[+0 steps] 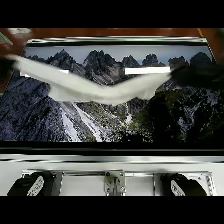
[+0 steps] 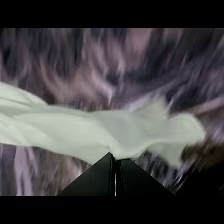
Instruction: Fold the shirts.
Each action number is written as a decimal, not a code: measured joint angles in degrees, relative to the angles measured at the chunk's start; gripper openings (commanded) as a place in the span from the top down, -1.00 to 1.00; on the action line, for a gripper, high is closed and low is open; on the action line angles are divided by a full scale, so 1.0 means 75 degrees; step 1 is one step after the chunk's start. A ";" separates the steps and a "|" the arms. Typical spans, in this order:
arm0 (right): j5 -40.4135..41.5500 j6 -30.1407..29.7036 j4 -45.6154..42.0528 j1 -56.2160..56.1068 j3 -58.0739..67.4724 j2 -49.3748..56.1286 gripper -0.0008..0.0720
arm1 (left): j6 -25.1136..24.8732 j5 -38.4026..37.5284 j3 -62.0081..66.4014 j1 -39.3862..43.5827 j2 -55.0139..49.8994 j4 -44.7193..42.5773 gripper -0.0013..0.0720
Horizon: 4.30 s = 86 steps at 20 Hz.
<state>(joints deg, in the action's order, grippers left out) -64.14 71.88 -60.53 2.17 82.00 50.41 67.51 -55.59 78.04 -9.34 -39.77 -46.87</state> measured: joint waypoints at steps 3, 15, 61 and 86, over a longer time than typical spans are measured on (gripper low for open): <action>0.0522 0.0644 -0.1119 0.0000 0.1582 -0.1186 0.83 | 0.0586 0.0224 0.1623 0.0000 0.0781 -0.0775 0.85; -0.1620 0.1367 -0.3098 0.0000 0.2707 -0.2381 0.83 | 0.2334 -0.2057 0.2565 0.0003 0.2046 -0.2812 0.85; -0.0729 0.2165 -0.1722 0.0166 -0.1291 0.5432 -0.94 | 0.2235 -0.2527 -0.1926 -0.0367 -0.6441 -0.2506 -0.97; -0.3072 0.0892 -0.1786 0.4042 -0.3051 0.3506 -0.94 | 0.0586 -0.1387 -0.7251 -0.2378 -0.3937 -0.1058 0.85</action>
<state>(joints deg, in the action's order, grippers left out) -87.18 78.56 -73.93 32.49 59.11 76.71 71.90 -66.00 23.66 -27.18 -69.30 -54.81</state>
